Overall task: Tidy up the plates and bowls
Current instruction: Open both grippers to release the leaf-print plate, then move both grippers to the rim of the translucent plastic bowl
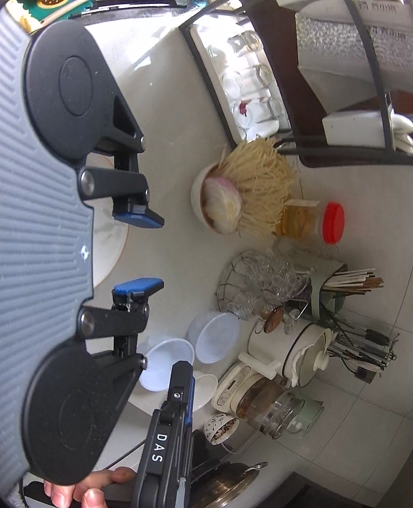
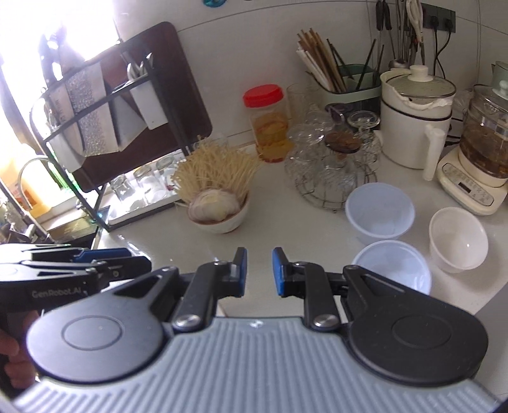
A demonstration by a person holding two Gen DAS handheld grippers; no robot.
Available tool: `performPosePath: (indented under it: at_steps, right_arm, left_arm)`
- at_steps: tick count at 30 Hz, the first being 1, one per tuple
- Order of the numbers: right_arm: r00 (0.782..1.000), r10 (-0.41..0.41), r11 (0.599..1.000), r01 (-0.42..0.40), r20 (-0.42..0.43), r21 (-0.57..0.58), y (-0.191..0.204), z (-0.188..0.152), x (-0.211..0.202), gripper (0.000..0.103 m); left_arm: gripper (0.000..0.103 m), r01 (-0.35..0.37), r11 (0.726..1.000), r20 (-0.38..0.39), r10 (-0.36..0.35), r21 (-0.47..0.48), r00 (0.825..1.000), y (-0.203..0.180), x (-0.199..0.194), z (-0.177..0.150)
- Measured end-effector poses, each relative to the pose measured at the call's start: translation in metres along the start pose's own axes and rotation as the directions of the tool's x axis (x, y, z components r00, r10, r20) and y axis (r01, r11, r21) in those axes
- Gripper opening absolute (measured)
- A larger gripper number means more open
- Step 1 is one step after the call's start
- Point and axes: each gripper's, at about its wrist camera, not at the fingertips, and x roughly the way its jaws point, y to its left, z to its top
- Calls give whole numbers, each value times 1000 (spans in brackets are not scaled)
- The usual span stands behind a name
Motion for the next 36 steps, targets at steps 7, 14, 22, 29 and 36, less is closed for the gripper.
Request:
performPosePath:
  at_steps: [7, 14, 22, 29, 36]
  right_arm:
    - [1000, 10, 999, -8, -28, 54, -62, 6, -4, 22]
    - [993, -38, 987, 55, -116, 151, -135, -8, 3, 22]
    - [983, -31, 950, 84, -179, 299, -194, -18, 25, 22]
    - [978, 46, 942, 26, -205, 334, -215, -24, 44, 61]
    - [971, 69, 938, 15, -230, 347, -226, -25, 65, 60]
  left_arm:
    - [40, -4, 1000, -5, 3, -19, 1000, -55, 27, 7]
    - [40, 10, 1000, -39, -11, -14, 999, -95, 70, 15]
    - [40, 63, 997, -131, -69, -49, 989, -115, 137, 18]
    - [40, 67, 996, -221, -80, -66, 972, -131, 192, 15]
    - [40, 21, 990, -255, -55, -137, 965, -127, 222, 13]
